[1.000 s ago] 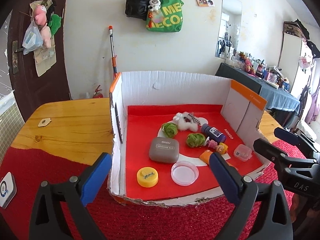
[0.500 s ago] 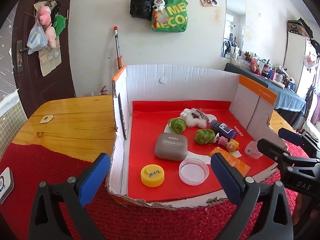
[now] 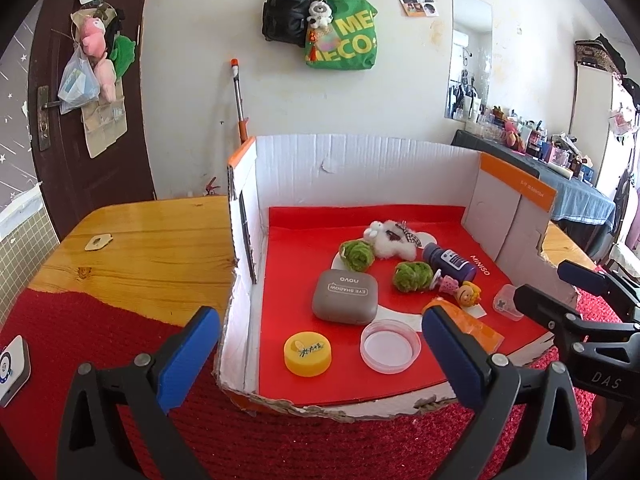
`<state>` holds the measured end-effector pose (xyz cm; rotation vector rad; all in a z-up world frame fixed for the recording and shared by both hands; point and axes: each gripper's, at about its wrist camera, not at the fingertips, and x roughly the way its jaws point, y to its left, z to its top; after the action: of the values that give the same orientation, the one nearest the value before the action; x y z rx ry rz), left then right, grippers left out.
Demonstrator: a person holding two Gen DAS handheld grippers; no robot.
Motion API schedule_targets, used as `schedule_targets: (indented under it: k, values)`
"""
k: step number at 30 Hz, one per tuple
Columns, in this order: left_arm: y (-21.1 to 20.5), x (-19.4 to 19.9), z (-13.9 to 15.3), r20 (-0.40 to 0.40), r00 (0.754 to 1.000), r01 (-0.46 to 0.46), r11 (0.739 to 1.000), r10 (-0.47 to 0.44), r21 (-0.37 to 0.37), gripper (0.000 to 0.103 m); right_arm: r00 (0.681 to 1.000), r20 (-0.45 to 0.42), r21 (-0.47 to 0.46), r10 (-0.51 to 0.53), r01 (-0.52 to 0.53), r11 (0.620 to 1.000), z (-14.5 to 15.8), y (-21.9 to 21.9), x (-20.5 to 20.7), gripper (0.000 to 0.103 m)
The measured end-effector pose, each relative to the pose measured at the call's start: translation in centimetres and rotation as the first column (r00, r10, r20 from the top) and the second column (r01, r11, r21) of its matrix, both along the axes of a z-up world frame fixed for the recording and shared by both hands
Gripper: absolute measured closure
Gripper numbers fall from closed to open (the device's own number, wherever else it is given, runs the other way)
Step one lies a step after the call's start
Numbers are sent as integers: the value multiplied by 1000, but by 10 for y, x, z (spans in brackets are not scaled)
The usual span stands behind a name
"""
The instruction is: Organize objects
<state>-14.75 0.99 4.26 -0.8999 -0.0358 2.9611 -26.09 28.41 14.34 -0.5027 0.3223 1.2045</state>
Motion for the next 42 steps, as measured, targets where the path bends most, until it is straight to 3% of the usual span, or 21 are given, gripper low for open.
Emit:
schedule_targets:
  k: [7,42]
  values:
    - [2,3,3,-25,1000,1,1000,-1,-8,0,1000,-1,21,-7,7,1000,3,-4,2,11]
    - [3,2,2,-24,1000,3,1000,-3,-8,0,1000,2,18,2,-2,1000,2,-3,2,9]
